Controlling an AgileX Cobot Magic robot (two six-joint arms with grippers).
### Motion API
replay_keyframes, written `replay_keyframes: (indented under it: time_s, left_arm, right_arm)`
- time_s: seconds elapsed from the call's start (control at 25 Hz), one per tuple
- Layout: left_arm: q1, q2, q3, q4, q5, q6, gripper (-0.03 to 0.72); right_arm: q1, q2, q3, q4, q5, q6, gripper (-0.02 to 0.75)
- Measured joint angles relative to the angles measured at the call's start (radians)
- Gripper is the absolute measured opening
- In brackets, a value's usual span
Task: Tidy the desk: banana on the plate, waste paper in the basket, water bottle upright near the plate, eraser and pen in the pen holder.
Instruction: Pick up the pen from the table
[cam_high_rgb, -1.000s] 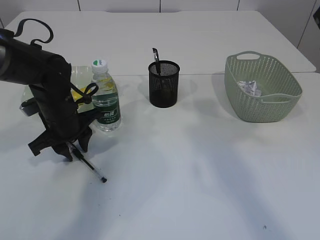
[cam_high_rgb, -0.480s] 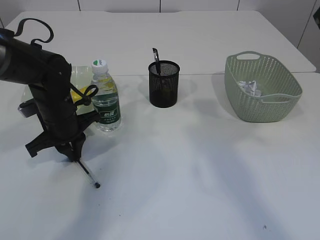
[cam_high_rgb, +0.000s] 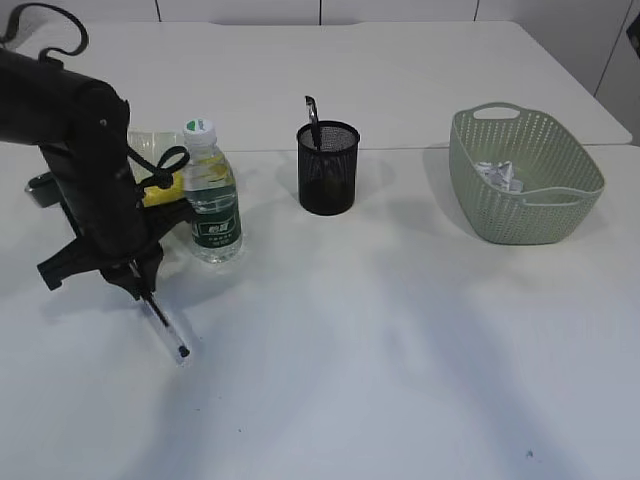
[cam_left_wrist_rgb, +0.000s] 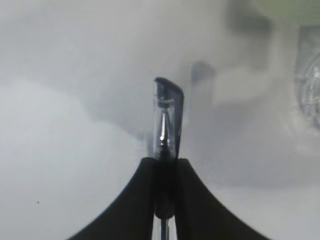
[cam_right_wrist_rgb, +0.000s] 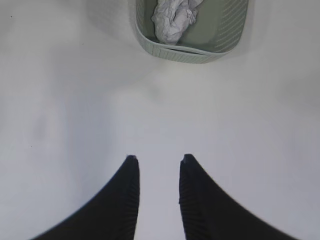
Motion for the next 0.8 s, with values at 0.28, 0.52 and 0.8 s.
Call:
replay_keyframes:
  time_s: [0.28, 0.52, 0.8]
  left_arm:
    - [0.0, -0.097, 0.0, 0.019, 0.054, 0.075, 0.038]
    - [-0.028, -0.227, 0.0, 0.097, 0.082, 0.123, 0.038]
    - [-0.08, -0.375, 0.0, 0.246, 0.027, 0.16, 0.038]
  right_arm:
    - [0.0, 0.0, 0.0, 0.0, 0.0, -0.002, 0.211]
    - [0.0, 0.0, 0.0, 0.0, 0.0, -0.004, 0.211]
    - [0.0, 0.0, 0.0, 0.0, 0.0, -0.004, 0.211]
